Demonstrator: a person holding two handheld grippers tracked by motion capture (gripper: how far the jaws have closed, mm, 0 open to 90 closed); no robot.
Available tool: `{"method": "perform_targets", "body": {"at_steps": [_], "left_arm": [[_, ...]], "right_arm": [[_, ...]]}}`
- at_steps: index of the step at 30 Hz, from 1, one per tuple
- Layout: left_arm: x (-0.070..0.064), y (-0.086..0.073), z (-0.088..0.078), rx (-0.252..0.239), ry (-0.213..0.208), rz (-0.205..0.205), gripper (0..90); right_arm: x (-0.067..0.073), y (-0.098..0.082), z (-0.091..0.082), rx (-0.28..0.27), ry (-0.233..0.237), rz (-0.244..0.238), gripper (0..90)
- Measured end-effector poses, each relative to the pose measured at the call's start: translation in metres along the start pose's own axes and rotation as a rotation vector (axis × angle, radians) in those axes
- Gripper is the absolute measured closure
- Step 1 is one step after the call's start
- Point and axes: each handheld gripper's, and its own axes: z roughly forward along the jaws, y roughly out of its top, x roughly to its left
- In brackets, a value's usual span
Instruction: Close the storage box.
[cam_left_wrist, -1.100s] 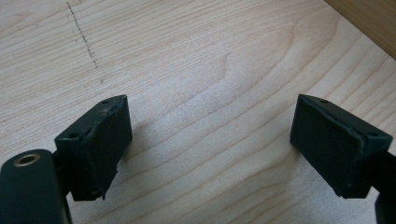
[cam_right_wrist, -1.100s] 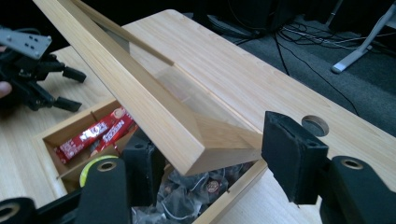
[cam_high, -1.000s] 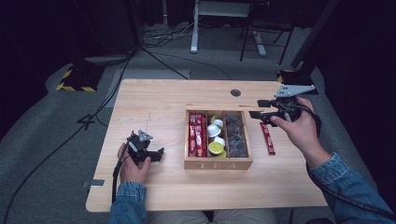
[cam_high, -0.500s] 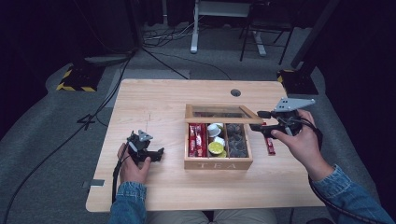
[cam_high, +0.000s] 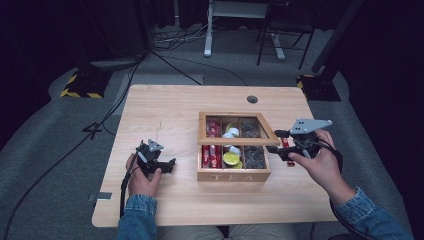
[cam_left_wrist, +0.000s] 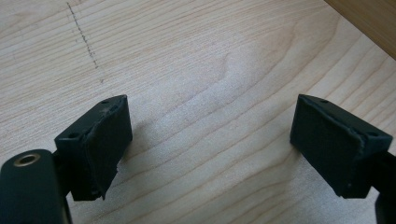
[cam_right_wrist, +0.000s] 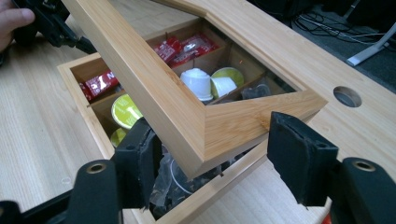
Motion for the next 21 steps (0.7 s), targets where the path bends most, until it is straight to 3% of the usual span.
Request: {"method": "perform_targets", "body": {"at_steps": [21], "left_arm": [[0.0,0.0,0.0,0.0,0.0,0.0,13.1]], "right_arm": [[0.014,-0.032,0.016,0.043,0.004,-0.031,29.0]]}}
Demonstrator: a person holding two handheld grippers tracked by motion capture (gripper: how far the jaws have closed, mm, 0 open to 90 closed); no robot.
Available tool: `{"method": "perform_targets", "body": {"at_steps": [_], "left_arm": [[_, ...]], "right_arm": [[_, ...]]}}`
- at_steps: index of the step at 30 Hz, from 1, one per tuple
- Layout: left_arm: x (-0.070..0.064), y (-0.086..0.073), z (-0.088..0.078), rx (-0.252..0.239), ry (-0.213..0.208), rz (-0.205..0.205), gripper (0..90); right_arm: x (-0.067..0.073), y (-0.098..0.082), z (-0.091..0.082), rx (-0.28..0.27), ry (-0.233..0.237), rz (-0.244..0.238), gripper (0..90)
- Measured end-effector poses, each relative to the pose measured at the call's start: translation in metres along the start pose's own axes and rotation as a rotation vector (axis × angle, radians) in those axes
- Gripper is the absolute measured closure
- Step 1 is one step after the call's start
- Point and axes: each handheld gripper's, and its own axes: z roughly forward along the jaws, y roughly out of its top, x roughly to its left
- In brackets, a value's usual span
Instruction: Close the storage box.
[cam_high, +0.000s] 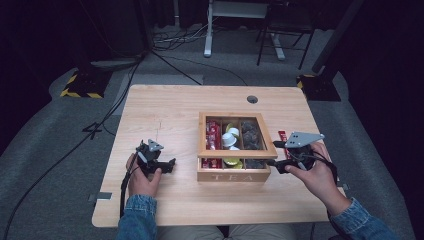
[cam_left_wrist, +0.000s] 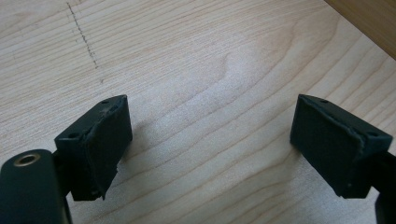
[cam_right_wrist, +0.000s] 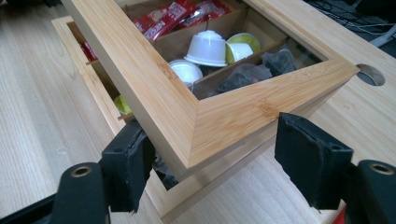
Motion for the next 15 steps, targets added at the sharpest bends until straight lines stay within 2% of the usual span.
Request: {"method": "perform_targets", "body": {"at_steps": [4,9,15], "left_arm": [[0.0,0.0,0.0,0.0,0.0,0.0,13.2],[0.0,0.0,0.0,0.0,0.0,0.0,13.2],[0.0,0.0,0.0,0.0,0.0,0.0,13.2]], "right_arm": [[0.003,-0.006,0.004,0.013,-0.006,-0.016,28.4],[0.005,-0.016,0.01,0.04,0.026,0.03,29.6],[0.009,-0.025,0.017,0.074,0.036,0.032,30.8]]}}
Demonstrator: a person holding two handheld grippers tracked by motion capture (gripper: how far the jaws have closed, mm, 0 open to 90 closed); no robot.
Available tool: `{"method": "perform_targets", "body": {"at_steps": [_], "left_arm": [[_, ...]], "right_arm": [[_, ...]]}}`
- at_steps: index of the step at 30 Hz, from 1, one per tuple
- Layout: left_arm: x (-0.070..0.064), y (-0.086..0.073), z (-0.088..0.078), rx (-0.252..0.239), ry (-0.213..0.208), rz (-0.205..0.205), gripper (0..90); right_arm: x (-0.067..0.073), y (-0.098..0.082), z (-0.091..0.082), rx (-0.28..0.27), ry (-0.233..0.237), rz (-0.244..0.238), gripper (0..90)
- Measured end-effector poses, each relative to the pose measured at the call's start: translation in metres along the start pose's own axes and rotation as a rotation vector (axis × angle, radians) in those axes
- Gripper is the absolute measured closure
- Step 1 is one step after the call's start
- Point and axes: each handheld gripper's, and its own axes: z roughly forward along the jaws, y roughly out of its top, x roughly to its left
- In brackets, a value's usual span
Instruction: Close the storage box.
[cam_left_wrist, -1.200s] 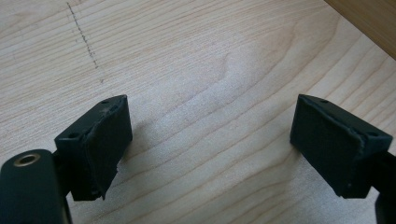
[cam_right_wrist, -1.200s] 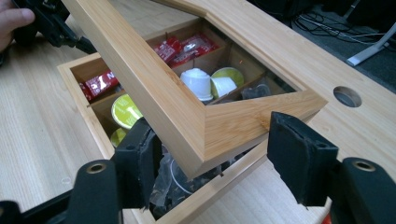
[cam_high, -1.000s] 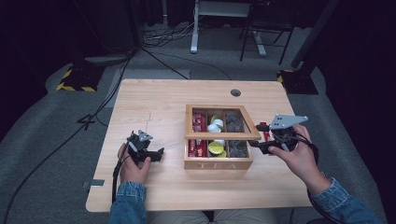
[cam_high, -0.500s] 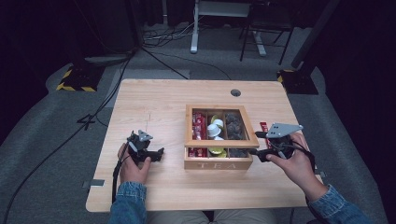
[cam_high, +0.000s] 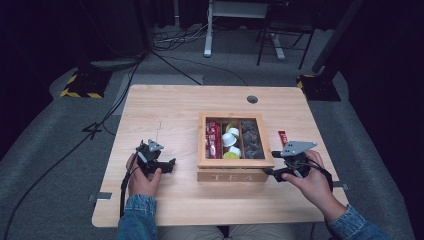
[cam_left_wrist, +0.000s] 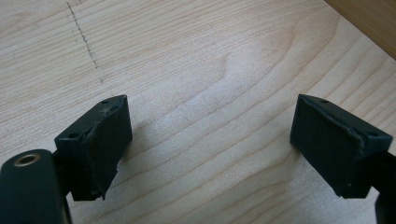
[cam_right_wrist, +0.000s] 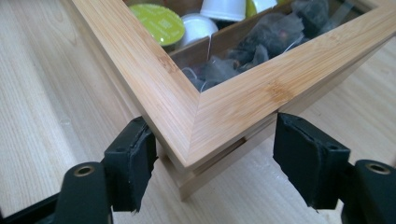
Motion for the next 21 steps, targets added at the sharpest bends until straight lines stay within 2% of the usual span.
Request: {"method": "perform_targets", "body": {"at_steps": [12,21], "left_arm": [[0.0,0.0,0.0,0.0,0.0,0.0,13.1],[0.0,0.0,0.0001,-0.001,0.0,-0.001,13.1]], "right_arm": [[0.0019,-0.0087,0.0063,0.047,0.038,0.044,36.2],[0.0018,-0.0093,0.0073,0.054,0.057,0.073,35.2]]}}
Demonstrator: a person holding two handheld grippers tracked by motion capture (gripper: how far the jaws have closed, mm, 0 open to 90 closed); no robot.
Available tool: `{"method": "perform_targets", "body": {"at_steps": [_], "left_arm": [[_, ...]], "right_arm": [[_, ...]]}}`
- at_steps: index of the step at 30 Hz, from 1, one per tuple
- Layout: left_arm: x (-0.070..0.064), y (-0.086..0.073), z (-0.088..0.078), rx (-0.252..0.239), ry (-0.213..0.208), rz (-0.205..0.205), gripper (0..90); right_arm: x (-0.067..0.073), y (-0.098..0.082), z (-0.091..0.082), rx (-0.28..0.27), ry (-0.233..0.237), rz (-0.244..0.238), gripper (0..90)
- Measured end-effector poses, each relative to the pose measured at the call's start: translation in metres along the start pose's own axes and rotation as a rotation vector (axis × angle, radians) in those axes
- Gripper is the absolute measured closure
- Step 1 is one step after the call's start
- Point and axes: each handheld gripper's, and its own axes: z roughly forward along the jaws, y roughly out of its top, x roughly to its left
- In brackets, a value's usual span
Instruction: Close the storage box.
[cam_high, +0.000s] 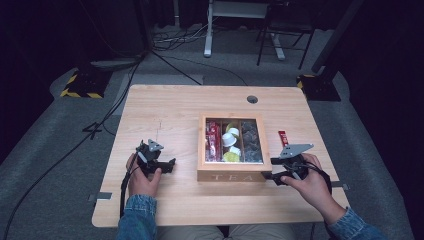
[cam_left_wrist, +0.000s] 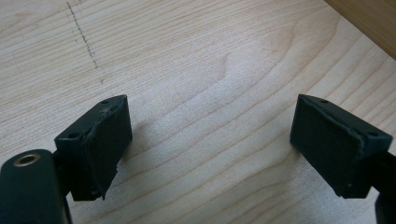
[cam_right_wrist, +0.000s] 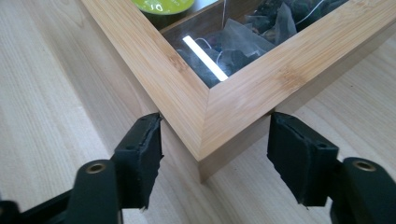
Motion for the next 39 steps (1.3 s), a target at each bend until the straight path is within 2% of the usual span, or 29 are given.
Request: {"method": "perform_targets", "body": {"at_steps": [9,13,22,25,30,33,36,39], "left_arm": [[0.0,0.0,0.0,0.001,0.001,0.001,13.1],[-0.001,0.0,0.0,0.0,0.006,-0.005,13.1],[0.0,-0.001,-0.001,0.003,0.009,-0.004,13.1],[0.001,-0.003,-0.003,0.0,0.021,-0.024,13.1],[0.002,-0.004,-0.004,-0.002,0.025,-0.026,12.9],[0.006,-0.005,-0.005,-0.002,0.007,-0.001,12.9],[0.012,-0.009,-0.008,0.0,-0.022,0.024,12.9],[0.016,-0.011,-0.011,0.0,-0.033,0.037,12.9]], "right_arm": [[0.0,0.002,-0.013,-0.053,0.004,0.022,31.3],[-0.005,0.005,-0.024,-0.091,-0.01,0.039,30.0],[-0.04,0.006,-0.048,-0.158,-0.085,0.073,28.1],[-0.053,0.003,-0.055,-0.161,-0.11,0.091,27.9],[-0.076,-0.004,-0.064,-0.155,-0.156,0.12,28.2],[-0.09,-0.01,-0.065,-0.144,-0.156,0.154,26.5],[-0.1,-0.017,-0.064,-0.12,-0.168,0.151,26.3],[-0.11,-0.026,-0.062,-0.135,-0.173,0.181,26.1]]}}
